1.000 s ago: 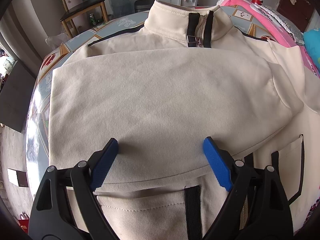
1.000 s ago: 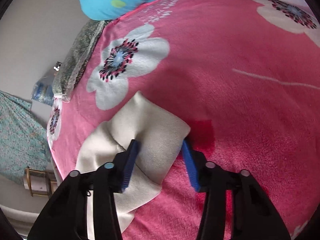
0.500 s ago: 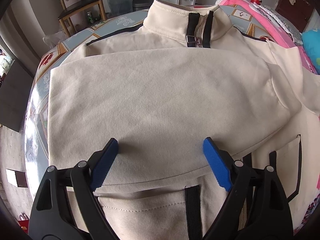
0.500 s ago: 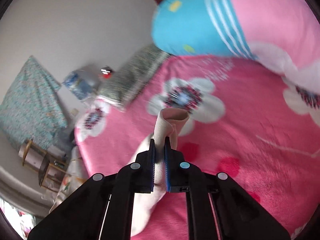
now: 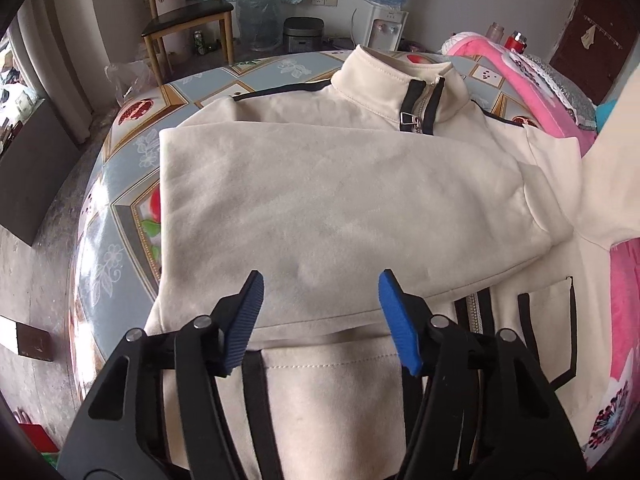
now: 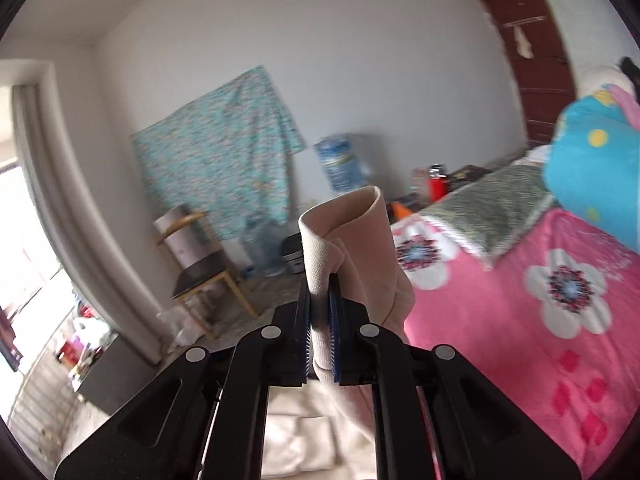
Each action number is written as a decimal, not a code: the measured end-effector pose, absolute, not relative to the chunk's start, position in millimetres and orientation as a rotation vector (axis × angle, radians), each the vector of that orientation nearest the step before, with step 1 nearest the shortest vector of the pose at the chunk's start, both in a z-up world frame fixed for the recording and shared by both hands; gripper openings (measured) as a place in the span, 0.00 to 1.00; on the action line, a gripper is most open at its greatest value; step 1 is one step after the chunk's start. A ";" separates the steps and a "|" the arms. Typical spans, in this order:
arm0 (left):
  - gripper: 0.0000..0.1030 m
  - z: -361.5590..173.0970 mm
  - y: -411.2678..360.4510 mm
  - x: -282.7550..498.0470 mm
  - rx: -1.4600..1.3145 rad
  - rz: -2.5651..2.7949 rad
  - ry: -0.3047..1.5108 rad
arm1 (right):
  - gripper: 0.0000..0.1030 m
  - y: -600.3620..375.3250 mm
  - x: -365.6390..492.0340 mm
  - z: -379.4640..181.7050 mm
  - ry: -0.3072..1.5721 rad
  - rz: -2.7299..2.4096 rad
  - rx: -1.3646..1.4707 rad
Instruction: Fold large clothes
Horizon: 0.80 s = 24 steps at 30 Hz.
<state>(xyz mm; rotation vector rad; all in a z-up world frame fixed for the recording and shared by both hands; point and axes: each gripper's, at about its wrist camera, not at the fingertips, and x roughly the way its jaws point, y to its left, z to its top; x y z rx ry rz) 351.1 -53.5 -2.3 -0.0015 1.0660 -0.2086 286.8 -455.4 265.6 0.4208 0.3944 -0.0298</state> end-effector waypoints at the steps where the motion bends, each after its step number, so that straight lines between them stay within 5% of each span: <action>1: 0.48 0.0 -48.2 348.4 -0.009 -0.209 1.062 | 0.08 -440.5 293.4 263.8 0.406 0.005 0.418; 7: 0.31 13.6 -10.9 333.3 -0.070 -0.203 1.037 | 0.08 -329.6 338.6 221.2 0.534 0.215 0.381; 13: 0.27 22.7 23.2 318.3 -0.106 -0.188 1.013 | 0.10 -204.5 373.9 104.4 0.830 0.362 0.267; 17: 0.27 18.4 34.7 320.2 -0.138 -0.206 1.037 | 0.32 -160.4 385.7 11.6 1.117 0.407 0.163; 19: 0.27 15.7 37.0 324.5 -0.173 -0.233 1.050 | 0.34 -166.5 377.9 1.2 1.133 0.411 0.182; 22: 0.27 11.4 32.1 336.9 -0.240 -0.292 1.067 | 0.55 -203.7 356.5 13.2 1.069 0.429 0.300; 24: 0.27 7.4 24.0 350.3 -0.272 -0.317 1.082 | 0.55 -227.0 336.3 23.2 1.024 0.398 0.321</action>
